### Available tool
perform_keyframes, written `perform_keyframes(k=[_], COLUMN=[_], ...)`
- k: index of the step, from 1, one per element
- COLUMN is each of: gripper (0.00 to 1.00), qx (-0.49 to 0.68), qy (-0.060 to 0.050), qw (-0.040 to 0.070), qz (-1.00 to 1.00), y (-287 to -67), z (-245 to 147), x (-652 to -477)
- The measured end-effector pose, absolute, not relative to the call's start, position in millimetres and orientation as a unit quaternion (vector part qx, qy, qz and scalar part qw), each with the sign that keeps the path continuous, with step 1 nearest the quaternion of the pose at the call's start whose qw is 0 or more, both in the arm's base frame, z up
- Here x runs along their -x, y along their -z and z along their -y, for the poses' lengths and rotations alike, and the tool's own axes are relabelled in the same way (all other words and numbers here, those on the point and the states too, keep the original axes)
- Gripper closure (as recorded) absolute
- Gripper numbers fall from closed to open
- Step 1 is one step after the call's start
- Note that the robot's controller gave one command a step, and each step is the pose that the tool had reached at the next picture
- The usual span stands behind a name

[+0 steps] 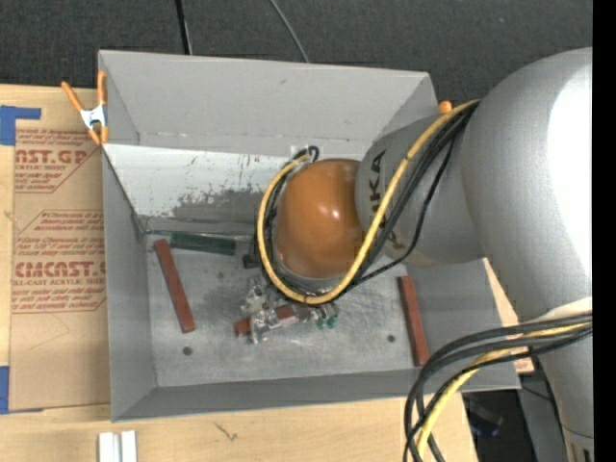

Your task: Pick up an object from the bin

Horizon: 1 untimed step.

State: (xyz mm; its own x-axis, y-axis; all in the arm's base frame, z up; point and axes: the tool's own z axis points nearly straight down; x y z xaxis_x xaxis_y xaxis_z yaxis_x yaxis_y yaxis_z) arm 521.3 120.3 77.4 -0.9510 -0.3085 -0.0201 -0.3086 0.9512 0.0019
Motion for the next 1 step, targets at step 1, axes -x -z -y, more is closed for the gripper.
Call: perform_keyframes(k=[1], gripper=[1.0], qx=[0.156], qy=[-0.003], qw=[0.01], qz=[-0.988], y=[-77.3], z=[-120.2], x=[-521.3])
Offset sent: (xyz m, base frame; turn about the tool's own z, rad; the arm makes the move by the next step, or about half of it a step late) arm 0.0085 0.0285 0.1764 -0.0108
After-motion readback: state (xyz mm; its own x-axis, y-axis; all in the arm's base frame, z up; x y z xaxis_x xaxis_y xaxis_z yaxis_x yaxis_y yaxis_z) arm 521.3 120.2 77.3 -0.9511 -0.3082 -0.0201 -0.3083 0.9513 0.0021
